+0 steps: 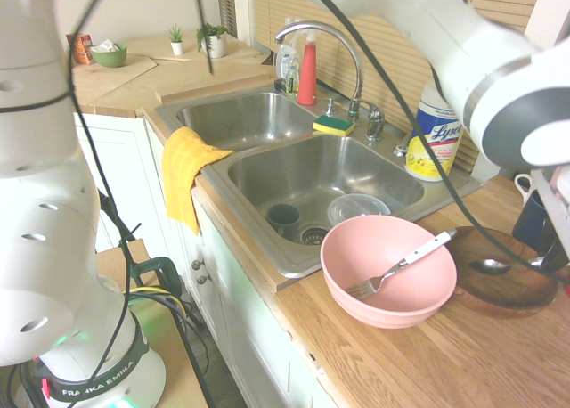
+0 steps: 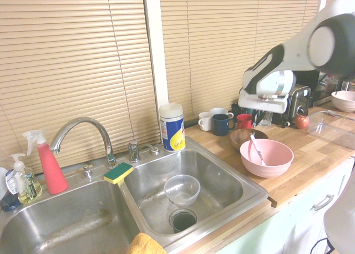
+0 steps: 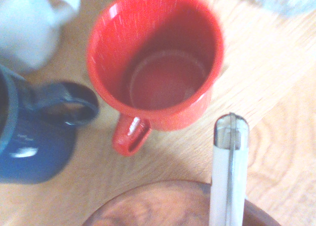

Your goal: Put the spoon into the sink

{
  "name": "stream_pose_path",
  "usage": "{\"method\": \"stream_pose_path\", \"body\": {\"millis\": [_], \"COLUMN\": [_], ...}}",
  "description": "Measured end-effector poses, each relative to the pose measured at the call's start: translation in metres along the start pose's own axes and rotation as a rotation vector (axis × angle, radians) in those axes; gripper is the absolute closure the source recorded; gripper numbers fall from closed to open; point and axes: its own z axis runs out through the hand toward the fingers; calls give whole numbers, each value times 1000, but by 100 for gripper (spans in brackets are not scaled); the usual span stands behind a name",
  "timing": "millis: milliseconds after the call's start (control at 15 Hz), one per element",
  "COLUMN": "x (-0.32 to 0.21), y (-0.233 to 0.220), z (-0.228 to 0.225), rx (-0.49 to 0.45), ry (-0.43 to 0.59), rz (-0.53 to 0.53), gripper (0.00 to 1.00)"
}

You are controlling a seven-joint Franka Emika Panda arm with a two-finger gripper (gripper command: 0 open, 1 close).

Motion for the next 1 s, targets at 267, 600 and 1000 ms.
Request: {"method": "stream_pose_path", "body": {"millis": [267, 600, 1000], "x": [-16, -79, -205], "y": [16, 14, -8], "z": [-44, -83, -99], "rx": [99, 201, 212], "ry": [42, 136, 281], "rz": [-15, -97, -294], "gripper": [100, 100, 100]}}
